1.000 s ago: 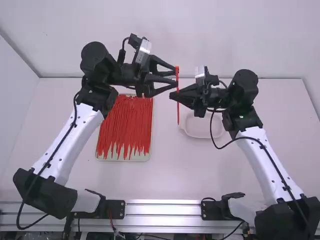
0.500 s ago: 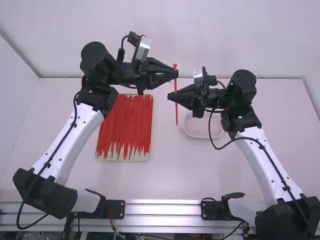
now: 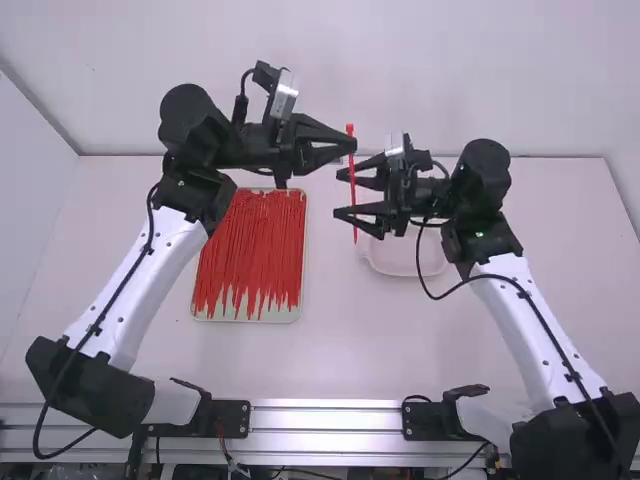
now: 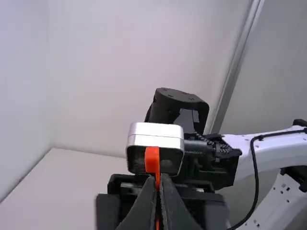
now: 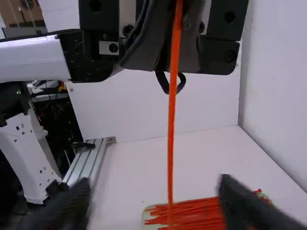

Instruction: Fasten the cable tie

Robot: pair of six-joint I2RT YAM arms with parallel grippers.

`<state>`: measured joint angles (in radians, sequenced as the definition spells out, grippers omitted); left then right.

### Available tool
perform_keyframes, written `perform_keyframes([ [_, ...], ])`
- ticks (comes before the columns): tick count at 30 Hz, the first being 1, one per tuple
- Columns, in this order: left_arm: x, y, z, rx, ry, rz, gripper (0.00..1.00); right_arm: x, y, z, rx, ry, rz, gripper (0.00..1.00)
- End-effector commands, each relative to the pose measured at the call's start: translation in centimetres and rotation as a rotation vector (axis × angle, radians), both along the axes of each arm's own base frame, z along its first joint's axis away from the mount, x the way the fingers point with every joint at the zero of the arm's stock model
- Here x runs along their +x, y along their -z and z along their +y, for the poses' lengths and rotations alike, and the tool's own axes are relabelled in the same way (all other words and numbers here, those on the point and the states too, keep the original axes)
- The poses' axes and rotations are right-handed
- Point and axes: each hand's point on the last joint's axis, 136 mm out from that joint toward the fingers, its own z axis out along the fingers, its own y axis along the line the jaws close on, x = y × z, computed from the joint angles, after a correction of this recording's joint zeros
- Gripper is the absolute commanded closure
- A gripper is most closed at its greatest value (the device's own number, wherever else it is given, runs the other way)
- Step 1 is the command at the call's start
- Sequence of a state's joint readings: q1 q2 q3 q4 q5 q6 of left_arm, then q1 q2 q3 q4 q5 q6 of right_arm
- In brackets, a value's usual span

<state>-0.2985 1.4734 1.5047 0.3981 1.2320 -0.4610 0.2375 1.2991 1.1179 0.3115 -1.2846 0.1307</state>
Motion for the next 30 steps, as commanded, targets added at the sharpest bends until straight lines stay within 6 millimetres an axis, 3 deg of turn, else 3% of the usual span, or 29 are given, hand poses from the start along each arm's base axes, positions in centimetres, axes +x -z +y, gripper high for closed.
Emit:
perform_keyframes([
  [1, 0.6, -0.9, 0.5, -0.013, -0.036, -0.008, 0.98, -0.3, -1.5, 0.0, 0.010, 0.013, -0.036, 0.01],
  [12, 1.9, -0.8, 2.2, -0.013, -0.086, 0.016, 0.98, 0.2, -0.9, -0.4, -0.002, 0.036, 0.004, 0.01],
  [16, 3.1, -0.8, 3.6, -0.018, -0.132, 0.060, 0.98, 0.3, -0.6, -0.5, -0.014, 0.042, -0.175, 0.01],
  [18, 4.8, -0.2, 5.0, -0.018, -0.212, 0.117, 0.98, 0.6, 0.1, -0.7, -0.030, 0.050, -0.309, 0.01],
  [24, 8.2, 1.3, 7.7, -0.020, -0.384, 0.229, 0.98, 0.6, 0.8, -0.7, -0.042, 0.046, -0.471, 0.01],
  [30, 9.0, 2.4, 8.2, -0.011, -0.431, 0.301, 0.98, 0.3, 0.8, -0.3, -0.052, 0.033, -0.717, 0.01],
])
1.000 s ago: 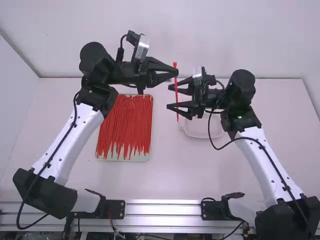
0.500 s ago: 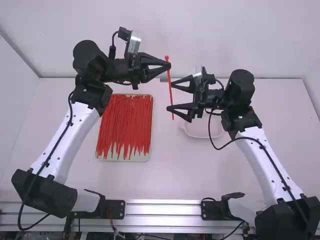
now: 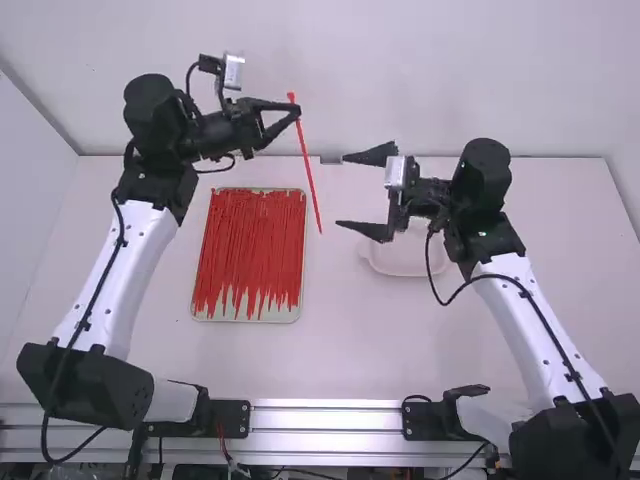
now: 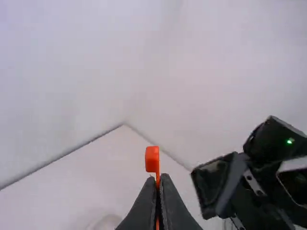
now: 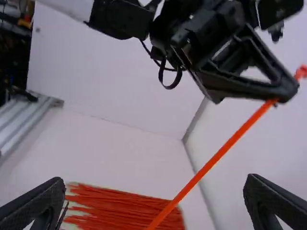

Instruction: Fasten the cable tie

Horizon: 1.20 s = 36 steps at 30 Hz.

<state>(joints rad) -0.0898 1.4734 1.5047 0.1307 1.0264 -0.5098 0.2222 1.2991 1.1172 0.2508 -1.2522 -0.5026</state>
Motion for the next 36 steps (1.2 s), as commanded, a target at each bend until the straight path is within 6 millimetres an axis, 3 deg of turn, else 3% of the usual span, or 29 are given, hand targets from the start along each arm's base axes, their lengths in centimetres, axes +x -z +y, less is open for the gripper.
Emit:
perform_keyframes([
  [1, 0.4, -0.6, 0.4, -0.006, -0.029, 0.002, 0.98, -0.7, 0.0, 0.2, -0.012, -0.019, -0.187, 0.01],
  [6, 0.4, -0.2, 0.5, -0.027, -0.029, 0.073, 0.98, -1.2, 0.0, 0.8, -0.017, -0.041, -0.298, 0.01],
  [13, 2.4, 1.4, 2.0, -0.034, -0.076, 0.137, 0.98, -2.0, 0.0, 1.7, -0.018, -0.074, -0.432, 0.01],
  [16, 4.1, 3.4, 2.1, -0.043, -0.098, 0.219, 0.98, -2.3, 0.0, 1.9, -0.016, -0.085, -0.451, 0.01],
  [23, 6.0, 7.5, 1.5, -0.091, -0.049, 0.431, 0.98, -2.1, 0.0, 1.7, -0.017, -0.080, -0.447, 0.01],
  [30, 3.6, 8.8, -0.2, -0.197, 0.165, 0.789, 0.98, -2.7, 0.4, 2.3, -0.020, -0.103, -0.511, 0.01],
  [36, 1.9, 7.5, -0.6, -0.213, 0.282, 0.856, 0.98, -3.3, 0.8, 2.8, -0.026, -0.130, -0.644, 0.01],
])
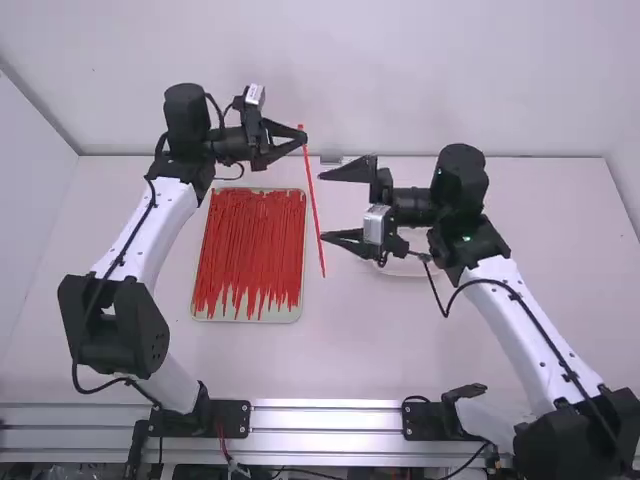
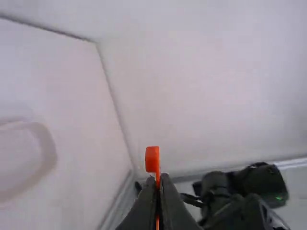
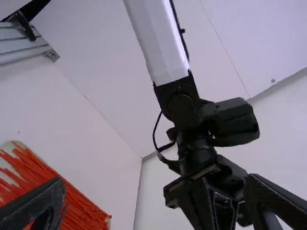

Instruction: Fasten the cable tie

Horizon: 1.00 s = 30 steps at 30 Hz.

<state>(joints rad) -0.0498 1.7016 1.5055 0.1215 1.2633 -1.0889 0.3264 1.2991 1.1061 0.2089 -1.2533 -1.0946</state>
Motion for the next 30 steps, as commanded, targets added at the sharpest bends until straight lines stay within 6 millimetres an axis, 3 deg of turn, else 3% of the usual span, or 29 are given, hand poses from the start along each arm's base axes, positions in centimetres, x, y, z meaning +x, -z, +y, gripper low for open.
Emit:
perform_keyframes([
  [1, -2.0, -1.6, -0.4, -0.047, 0.109, 0.078, 0.98, -0.8, -0.1, 0.1, 0.005, -0.024, -0.121, 0.01],
  [6, -2.8, -2.3, -0.5, -0.066, 0.160, 0.116, 0.98, -1.6, -0.1, 0.1, 0.016, -0.069, -0.199, 0.01],
  [15, -2.2, -2.1, -0.4, -0.094, 0.115, 0.279, 0.98, -1.8, -0.1, 0.2, 0.023, -0.084, -0.280, 0.01],
  [30, -2.2, -2.9, -0.4, -0.111, 0.116, 0.290, 0.98, -2.9, 0.4, 1.8, 0.030, -0.137, -0.333, 0.01],
])
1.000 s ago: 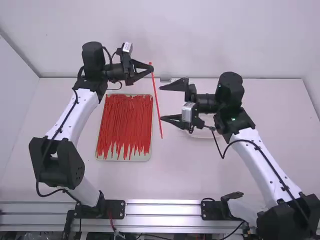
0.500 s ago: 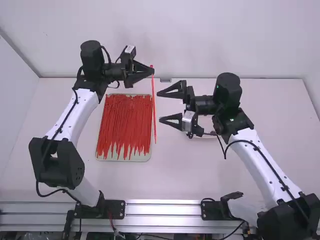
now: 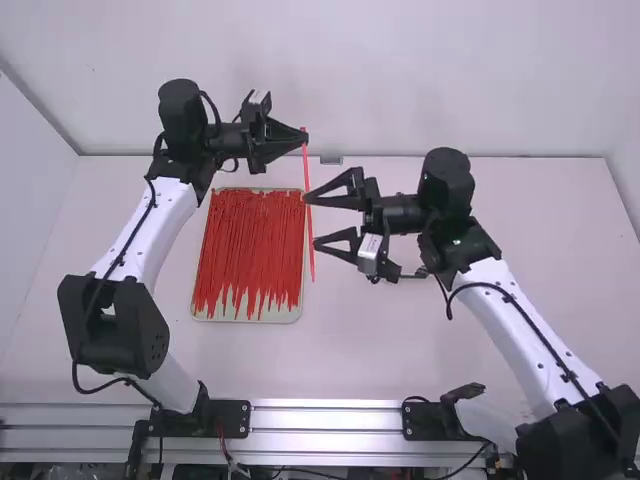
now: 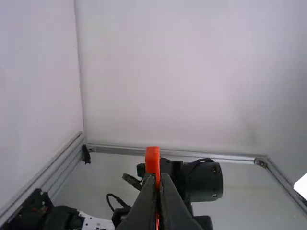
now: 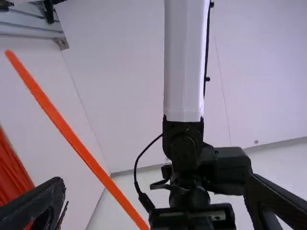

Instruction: Fasten the cable tie

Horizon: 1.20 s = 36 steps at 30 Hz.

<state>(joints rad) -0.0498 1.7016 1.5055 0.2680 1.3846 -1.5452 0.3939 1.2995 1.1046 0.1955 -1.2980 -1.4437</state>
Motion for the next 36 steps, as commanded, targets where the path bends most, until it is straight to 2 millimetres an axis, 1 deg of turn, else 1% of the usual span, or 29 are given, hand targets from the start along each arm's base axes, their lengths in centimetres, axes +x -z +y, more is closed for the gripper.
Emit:
perform_keyframes([
  [1, -0.25, -1.05, 0.04, -0.005, 0.005, -0.012, 0.97, -0.37, 0.31, 0.36, -0.002, -0.018, 0.002, 0.01],
  [5, 0.22, -1.05, 0.51, -0.003, -0.022, -0.023, 0.98, -0.53, 0.29, 0.45, -0.001, -0.026, 0.000, 0.01],
  [8, 0.23, -1.04, 0.47, -0.003, -0.023, -0.023, 0.98, -0.60, 0.29, 0.44, 0.000, -0.030, 0.001, 0.00],
  [9, 0.20, -1.04, 0.54, -0.003, -0.021, -0.023, 0.98, -0.69, 0.28, 0.46, 0.000, -0.034, 0.004, 0.04],
  [11, 0.07, -1.04, 0.37, -0.003, -0.013, -0.023, 0.98, -0.69, 0.28, 0.44, -0.002, -0.033, 0.013, 0.17],
  [14, 0.13, -1.04, 0.51, -0.003, -0.017, -0.023, 0.98, -0.68, 0.34, 0.42, -0.004, -0.033, 0.015, 0.28],
  [15, 0.05, -1.04, 0.33, -0.003, -0.012, -0.023, 0.98, -0.72, 0.34, 0.46, -0.004, -0.034, 0.018, 0.37],
  [16, 0.05, -1.03, 0.33, -0.003, -0.012, -0.023, 0.98, -0.75, 0.34, 0.48, -0.004, -0.035, 0.019, 0.40],
  [17, 0.07, -1.04, 0.37, -0.003, -0.013, -0.023, 0.98, -0.83, 0.35, 0.54, -0.005, -0.038, 0.019, 0.46],
  [19, 0.15, -1.03, 0.54, -0.002, -0.018, -0.030, 0.98, -0.86, 0.36, 0.58, -0.005, -0.039, 0.019, 0.59],
  [24, 0.07, -1.04, 0.37, -0.002, -0.013, -0.031, 0.98, -0.90, 0.44, 0.59, -0.007, -0.040, 0.025, 0.62],
  [27, 0.20, -1.03, 0.67, 0.000, -0.021, -0.042, 0.98, -0.87, 0.66, 0.55, -0.015, -0.039, 0.043, 0.67],
  [30, 0.22, -1.04, 0.68, 0.001, -0.022, -0.047, 0.98, -0.92, 0.88, 0.55, -0.021, -0.039, 0.050, 0.68],
  [31, 0.22, -1.03, 0.68, 0.002, -0.022, -0.053, 0.98, -0.95, 0.86, 0.56, -0.022, -0.040, 0.061, 0.73],
  [36, 0.22, -0.95, 0.70, 0.003, -0.022, -0.049, 0.98, -0.95, 0.86, 0.55, -0.023, -0.040, 0.063, 0.75],
])
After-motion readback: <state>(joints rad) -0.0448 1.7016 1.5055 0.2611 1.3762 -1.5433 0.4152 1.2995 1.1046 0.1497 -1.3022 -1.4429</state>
